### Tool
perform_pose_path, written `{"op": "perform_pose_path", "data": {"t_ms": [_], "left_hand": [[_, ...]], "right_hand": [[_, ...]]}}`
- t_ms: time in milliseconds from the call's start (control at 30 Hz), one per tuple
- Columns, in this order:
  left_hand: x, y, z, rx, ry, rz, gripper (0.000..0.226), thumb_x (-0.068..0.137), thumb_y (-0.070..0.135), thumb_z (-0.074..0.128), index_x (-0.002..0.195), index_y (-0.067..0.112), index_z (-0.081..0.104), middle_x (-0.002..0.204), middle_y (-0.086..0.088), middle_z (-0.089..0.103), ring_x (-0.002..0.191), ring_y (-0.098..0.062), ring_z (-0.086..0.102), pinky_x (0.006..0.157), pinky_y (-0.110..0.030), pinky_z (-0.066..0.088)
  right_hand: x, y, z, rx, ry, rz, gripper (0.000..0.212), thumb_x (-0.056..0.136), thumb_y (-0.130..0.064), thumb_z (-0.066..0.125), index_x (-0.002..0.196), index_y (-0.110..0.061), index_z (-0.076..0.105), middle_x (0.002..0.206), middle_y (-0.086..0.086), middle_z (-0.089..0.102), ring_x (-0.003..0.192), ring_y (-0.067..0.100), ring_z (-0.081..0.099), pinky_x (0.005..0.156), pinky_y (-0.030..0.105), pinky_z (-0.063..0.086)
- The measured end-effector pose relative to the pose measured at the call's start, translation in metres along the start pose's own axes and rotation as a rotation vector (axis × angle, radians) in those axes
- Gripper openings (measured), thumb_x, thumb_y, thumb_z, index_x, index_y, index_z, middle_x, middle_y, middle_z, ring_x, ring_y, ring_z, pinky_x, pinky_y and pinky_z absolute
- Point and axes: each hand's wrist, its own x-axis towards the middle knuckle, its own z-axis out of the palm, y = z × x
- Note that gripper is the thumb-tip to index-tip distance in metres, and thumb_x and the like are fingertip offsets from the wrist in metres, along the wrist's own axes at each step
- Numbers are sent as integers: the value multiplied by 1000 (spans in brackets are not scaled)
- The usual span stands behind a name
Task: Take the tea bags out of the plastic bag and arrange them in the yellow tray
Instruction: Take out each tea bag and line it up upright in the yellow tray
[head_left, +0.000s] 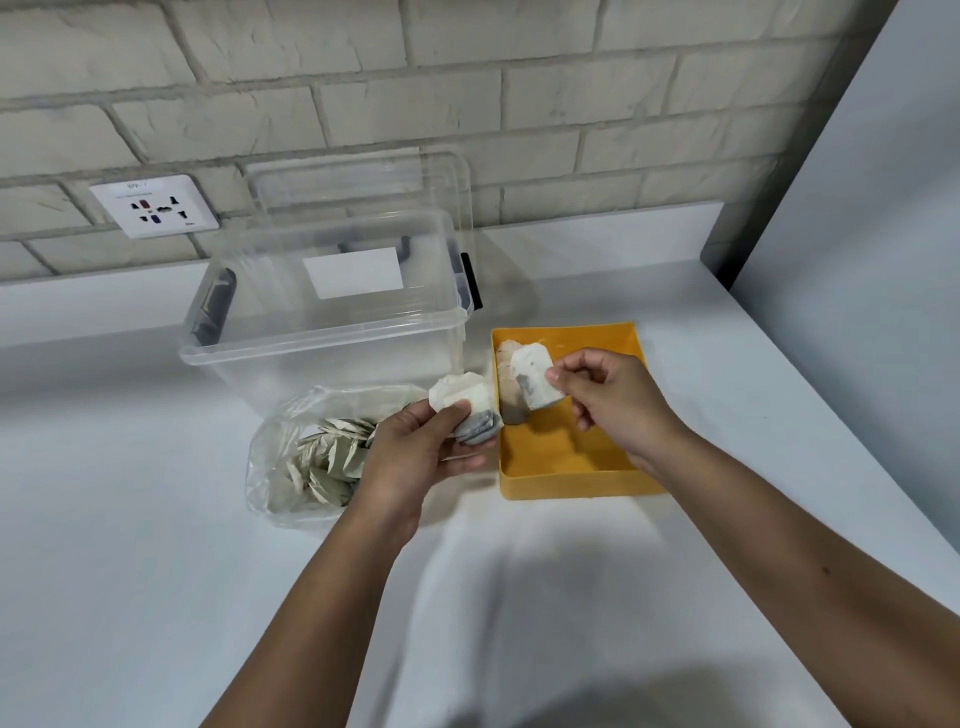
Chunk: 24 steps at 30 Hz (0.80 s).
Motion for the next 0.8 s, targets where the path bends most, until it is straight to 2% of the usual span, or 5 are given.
{"op": "perform_pose_path", "data": {"t_ms": [100, 300, 633, 800], "left_hand": [[2, 0, -7, 0, 31, 19, 15, 96, 11, 61, 106, 6, 70, 92, -15, 77, 79, -27, 76, 67, -29, 62], [5, -2, -12, 12, 52, 11, 14, 96, 10, 61, 105, 7, 70, 95, -18, 76, 81, -29, 76, 64, -28, 62], [10, -4, -11, 18, 41, 7, 16, 96, 10, 60, 108, 9, 70, 97, -17, 76, 80, -29, 76, 61, -27, 61], [10, -5, -11, 18, 36, -3, 15, 95, 10, 61, 108, 10, 70, 96, -17, 76, 81, -30, 76, 62, -27, 61]], "right_hand": [[17, 15, -1, -86, -72, 100, 2, 91, -18, 66, 92, -15, 66, 76, 0, 64, 54, 11, 50, 46, 23, 45], [40, 38, 14, -272, -243, 233, 5, 92, -16, 66, 87, -15, 65, 85, 6, 70, 56, 12, 53, 45, 21, 42], [56, 53, 29, -322, -144, 233, 10, 87, -19, 72, 81, -18, 64, 80, 9, 70, 55, 16, 55, 46, 25, 44], [58, 52, 34, -463, -169, 172, 23, 73, -23, 85, 77, -15, 64, 73, 8, 70, 54, 22, 60, 55, 32, 52]]}}
